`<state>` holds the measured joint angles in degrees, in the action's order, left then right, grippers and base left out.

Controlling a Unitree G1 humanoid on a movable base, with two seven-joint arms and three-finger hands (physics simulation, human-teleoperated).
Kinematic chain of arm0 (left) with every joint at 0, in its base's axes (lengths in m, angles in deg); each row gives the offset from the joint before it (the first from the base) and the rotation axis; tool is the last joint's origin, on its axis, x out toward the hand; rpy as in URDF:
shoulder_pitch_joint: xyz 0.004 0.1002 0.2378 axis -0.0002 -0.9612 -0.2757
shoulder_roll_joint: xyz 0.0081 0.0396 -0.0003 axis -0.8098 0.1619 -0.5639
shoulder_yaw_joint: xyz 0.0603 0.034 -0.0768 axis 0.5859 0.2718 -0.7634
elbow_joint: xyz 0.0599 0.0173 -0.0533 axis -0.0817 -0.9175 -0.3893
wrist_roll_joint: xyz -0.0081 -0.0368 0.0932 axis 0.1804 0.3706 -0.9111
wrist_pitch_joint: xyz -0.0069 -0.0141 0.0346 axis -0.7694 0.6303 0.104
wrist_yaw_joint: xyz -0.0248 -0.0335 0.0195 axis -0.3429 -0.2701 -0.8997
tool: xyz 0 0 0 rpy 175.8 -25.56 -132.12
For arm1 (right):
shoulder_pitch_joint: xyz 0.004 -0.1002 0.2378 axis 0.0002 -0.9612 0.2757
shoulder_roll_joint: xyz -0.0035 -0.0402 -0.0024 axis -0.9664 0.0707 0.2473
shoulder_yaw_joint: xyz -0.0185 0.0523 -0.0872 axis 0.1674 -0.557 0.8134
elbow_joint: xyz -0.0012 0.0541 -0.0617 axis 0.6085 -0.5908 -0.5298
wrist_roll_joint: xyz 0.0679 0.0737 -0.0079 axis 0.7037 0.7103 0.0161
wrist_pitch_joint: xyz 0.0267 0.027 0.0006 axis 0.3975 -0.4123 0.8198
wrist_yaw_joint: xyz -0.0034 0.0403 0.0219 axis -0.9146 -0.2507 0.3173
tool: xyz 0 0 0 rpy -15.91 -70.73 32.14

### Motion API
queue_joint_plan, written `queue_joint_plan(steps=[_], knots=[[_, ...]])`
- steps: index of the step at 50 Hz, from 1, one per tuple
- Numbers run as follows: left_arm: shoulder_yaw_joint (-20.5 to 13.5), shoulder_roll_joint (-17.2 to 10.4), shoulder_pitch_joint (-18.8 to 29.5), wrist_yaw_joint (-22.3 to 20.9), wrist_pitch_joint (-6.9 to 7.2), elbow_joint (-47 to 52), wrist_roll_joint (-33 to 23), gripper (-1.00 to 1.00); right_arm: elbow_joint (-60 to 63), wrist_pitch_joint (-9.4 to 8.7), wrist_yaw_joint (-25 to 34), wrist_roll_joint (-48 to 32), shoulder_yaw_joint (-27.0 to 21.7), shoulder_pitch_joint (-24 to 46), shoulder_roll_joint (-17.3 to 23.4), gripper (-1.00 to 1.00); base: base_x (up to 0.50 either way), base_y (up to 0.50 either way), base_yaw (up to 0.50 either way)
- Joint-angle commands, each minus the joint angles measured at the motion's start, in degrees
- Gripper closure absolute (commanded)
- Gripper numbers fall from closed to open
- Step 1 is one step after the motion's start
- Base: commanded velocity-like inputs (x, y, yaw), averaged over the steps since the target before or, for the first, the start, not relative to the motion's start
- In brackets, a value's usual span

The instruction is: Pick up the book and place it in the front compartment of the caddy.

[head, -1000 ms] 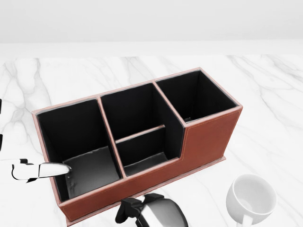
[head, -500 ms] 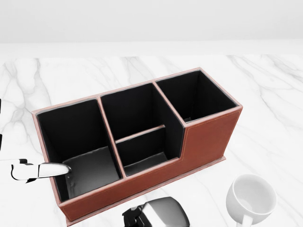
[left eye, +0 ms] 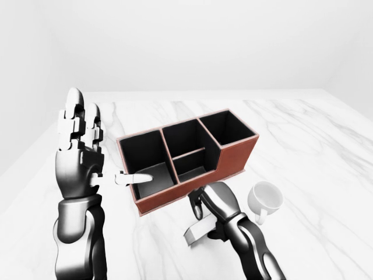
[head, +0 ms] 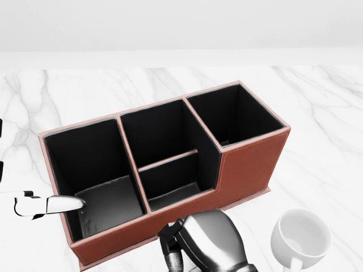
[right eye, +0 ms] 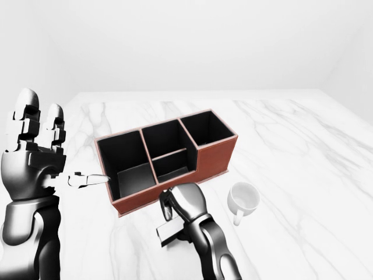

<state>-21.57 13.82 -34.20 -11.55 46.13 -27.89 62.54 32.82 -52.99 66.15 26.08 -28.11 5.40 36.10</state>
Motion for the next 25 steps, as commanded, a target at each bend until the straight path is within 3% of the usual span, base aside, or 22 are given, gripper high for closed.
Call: queue_joint_plan(steps=[1, 15, 25], knots=[[-0.06, 0.0, -0.02, -0.05, 0.0, 0.08, -0.01, -1.0, 6.08, -1.26, 3.63, -0.35, -3.15, 2.13, -0.85, 1.0, 0.0, 0.0, 0.0], [0.14, 0.06, -0.11, -0.01, 0.0, -0.37, -0.09, -1.0, 11.16, -4.56, 10.02, 0.19, -7.45, 6.91, -2.28, 1.0, 0.0, 0.0, 0.0], [0.07, 0.02, -0.04, -0.01, 0.0, -0.33, -0.03, -1.0, 13.83, -5.86, 13.5, -0.44, -9.33, 9.43, -2.74, 1.0, 0.0, 0.0, 0.0]])
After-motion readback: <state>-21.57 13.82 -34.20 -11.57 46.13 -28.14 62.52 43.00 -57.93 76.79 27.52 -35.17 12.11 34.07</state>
